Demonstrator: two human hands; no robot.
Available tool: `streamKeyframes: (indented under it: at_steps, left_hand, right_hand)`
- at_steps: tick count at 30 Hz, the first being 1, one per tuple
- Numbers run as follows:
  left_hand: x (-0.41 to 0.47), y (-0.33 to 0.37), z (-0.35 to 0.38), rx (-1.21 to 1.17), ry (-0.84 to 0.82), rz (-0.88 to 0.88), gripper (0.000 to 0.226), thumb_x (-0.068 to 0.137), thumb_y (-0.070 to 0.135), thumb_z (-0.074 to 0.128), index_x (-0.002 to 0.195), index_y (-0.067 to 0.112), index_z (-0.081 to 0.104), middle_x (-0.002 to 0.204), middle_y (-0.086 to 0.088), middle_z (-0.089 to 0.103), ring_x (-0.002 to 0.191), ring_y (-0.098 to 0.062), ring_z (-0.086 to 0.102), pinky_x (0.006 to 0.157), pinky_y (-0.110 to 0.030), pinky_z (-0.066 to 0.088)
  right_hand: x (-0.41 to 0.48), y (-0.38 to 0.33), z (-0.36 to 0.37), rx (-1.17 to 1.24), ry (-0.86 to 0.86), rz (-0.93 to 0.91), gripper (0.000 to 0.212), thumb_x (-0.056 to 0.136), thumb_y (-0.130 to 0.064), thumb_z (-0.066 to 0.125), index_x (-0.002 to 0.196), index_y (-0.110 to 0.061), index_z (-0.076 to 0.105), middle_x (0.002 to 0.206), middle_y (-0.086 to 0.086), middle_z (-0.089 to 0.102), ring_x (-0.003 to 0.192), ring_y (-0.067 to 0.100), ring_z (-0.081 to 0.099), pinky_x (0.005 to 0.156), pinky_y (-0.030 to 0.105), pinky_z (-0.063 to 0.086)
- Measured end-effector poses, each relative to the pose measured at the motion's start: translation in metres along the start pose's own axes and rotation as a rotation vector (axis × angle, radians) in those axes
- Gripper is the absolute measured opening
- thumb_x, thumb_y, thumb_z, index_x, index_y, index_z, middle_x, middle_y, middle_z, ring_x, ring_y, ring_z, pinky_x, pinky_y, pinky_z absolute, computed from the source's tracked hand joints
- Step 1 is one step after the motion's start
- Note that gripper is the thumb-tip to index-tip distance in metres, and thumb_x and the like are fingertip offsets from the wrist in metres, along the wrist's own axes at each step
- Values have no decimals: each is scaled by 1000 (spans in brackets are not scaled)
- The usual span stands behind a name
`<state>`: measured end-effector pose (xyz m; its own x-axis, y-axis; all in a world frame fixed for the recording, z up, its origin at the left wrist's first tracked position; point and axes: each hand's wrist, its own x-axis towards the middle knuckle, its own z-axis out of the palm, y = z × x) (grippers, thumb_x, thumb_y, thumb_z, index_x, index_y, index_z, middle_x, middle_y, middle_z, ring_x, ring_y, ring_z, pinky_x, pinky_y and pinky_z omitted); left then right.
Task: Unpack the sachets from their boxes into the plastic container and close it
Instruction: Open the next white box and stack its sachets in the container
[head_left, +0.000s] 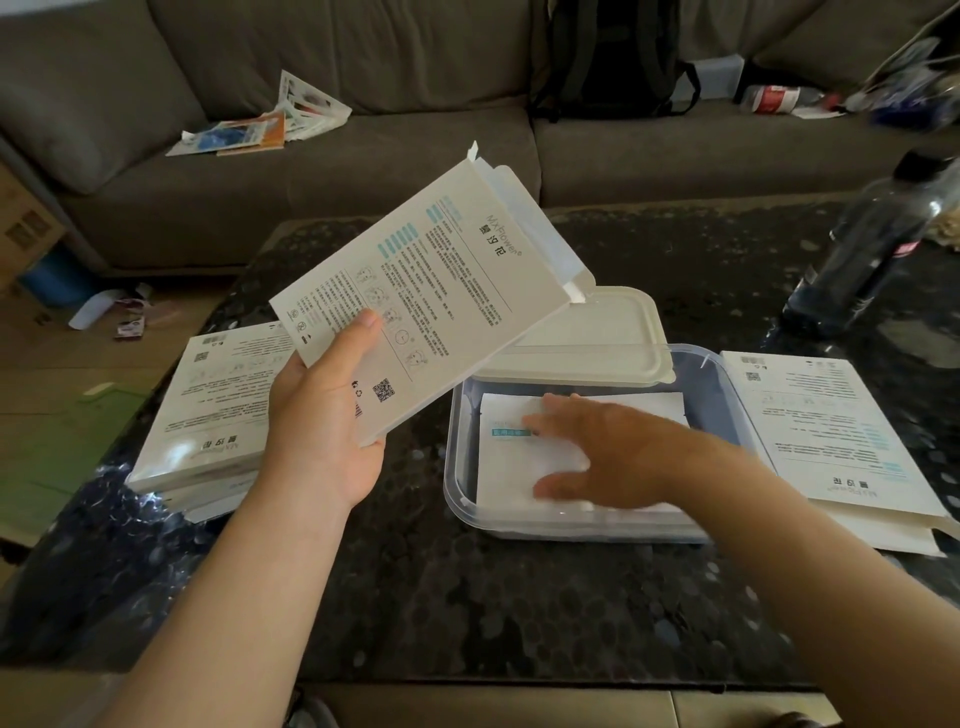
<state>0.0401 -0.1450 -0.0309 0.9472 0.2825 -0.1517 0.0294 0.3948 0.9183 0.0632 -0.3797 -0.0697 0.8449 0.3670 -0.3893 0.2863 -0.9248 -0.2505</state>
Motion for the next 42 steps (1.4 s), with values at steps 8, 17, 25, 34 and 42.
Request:
streamKeyframes:
  at_steps: [8,17,25,34,42]
  left_hand:
    - [0,1,-1,24,-37,-26,31,99,24,68,128,31,69,118,6,79,107,-14,76,79,-33,59]
    - [-4,-13,4,121,-149,-9,36,84,24,74,119,27,73,120,2,78,113,-21,75,89,-45,58]
    - [-3,-15,3,197,-177,82,46,81,23,86,125,21,71,124,-1,77,115,-25,73,98,-57,57]
    - [0,-14,-1,175,-204,76,48,78,25,79,125,20,71,125,-2,76,117,-26,73,99,-58,56]
    - [-1,-13,1,151,-200,50,47,80,22,76,127,18,70,124,-1,77,116,-24,73,97,-54,57]
  right_hand:
    - [-50,15,-75,881,710,-32,12,96,-6,62,94,-11,71,80,6,73,67,19,72,59,28,60]
    - [-62,2,-83,1088,520,-133,11,97,-7,59,98,-1,68,92,3,78,84,25,76,63,30,60]
    - [-57,-3,-78,1130,331,-33,13,99,-11,57,101,-7,70,95,2,77,87,24,76,73,33,62]
    - [-56,-2,-79,1046,407,-8,17,96,4,56,96,-6,70,89,2,77,78,23,77,64,35,63]
    - [-50,-2,-74,909,482,1,28,80,-23,77,99,-9,63,95,-3,73,75,16,76,59,30,62]
